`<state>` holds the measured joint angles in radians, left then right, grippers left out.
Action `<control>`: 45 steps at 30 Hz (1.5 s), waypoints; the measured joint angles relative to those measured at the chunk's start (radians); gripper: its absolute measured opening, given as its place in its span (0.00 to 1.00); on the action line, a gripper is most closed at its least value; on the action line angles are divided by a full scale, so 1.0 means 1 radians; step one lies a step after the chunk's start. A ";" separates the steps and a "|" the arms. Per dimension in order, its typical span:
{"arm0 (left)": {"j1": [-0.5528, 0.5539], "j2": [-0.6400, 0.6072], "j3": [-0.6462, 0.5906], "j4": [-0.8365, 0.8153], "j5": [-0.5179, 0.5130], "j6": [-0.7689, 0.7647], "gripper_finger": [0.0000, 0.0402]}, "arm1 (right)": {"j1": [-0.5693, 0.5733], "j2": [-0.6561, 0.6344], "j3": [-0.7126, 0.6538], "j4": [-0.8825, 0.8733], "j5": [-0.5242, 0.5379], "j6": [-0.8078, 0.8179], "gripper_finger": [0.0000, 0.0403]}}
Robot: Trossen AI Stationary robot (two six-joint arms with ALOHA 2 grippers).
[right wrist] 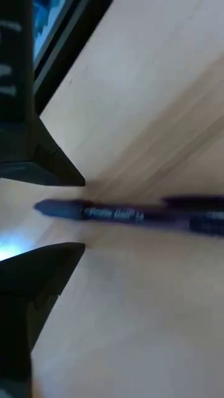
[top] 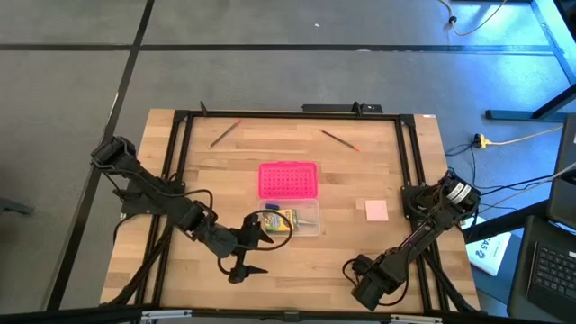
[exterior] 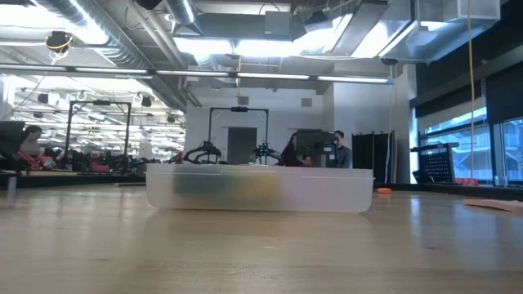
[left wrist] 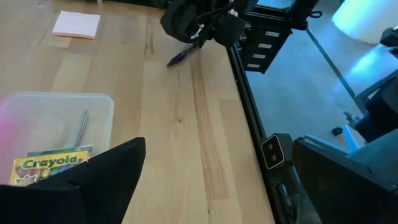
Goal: Pack school essentials
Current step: Put the purple pen into the pencil case
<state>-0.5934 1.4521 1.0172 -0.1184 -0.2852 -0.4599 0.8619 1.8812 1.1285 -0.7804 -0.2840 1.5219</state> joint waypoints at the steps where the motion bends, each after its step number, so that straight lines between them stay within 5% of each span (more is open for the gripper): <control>1: 0.000 0.000 0.000 0.000 0.001 -0.001 0.99 | 0.000 0.000 -0.012 0.028 -0.002 0.000 0.39; 20: 0.000 0.000 0.000 -0.003 0.008 -0.001 0.99 | -0.001 -0.003 -0.056 0.074 -0.003 -0.010 0.38; 32: -0.001 0.000 0.000 -0.004 0.011 0.000 0.99 | 0.000 -0.002 -0.057 0.071 -0.003 -0.010 0.09; 45: -0.003 0.000 0.000 -0.008 0.011 0.002 0.99 | -0.016 0.004 -0.015 0.022 0.014 -0.022 0.10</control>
<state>-0.5966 1.4521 1.0172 -0.1261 -0.2744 -0.4578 0.8458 1.8851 1.1139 -0.7582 -0.2697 1.5003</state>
